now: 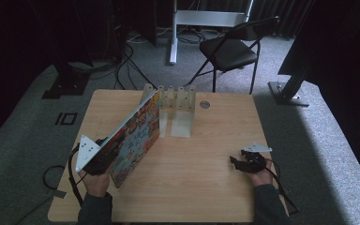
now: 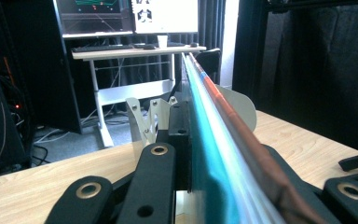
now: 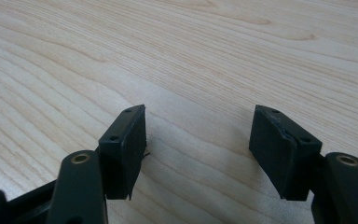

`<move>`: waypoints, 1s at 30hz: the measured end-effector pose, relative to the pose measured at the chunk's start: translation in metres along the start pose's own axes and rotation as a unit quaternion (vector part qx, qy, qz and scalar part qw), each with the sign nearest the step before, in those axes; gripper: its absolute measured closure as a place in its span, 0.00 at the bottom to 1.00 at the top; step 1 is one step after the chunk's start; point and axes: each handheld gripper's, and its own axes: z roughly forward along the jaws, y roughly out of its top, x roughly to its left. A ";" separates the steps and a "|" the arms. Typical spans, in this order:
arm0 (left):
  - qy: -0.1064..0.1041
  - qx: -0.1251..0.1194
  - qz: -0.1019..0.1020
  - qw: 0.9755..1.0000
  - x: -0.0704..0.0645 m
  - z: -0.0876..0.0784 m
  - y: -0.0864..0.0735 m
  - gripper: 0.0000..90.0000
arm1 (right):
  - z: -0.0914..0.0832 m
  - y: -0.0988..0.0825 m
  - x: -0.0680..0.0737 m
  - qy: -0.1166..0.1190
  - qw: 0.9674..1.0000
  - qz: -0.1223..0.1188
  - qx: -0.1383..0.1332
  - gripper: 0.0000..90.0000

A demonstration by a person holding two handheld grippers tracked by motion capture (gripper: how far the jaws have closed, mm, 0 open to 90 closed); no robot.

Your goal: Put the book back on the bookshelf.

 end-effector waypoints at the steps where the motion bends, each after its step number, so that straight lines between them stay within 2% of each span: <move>1: 0.001 0.000 -0.001 1.000 0.000 0.001 0.000 0.90 | 0.000 0.000 0.000 0.000 1.000 0.000 0.000 0.40; 8: 0.005 0.001 -0.007 1.000 0.001 0.004 0.000 0.90 | 0.000 0.000 0.000 0.000 1.000 0.000 0.000 0.40; 16: 0.021 0.000 -0.016 1.000 0.000 0.007 -0.001 0.89 | 0.000 0.000 0.000 0.000 1.000 0.000 0.000 0.40; 30: 0.043 0.001 -0.004 0.999 -0.009 0.012 0.000 0.89 | 0.000 0.000 0.000 0.002 1.000 0.001 -0.001 0.40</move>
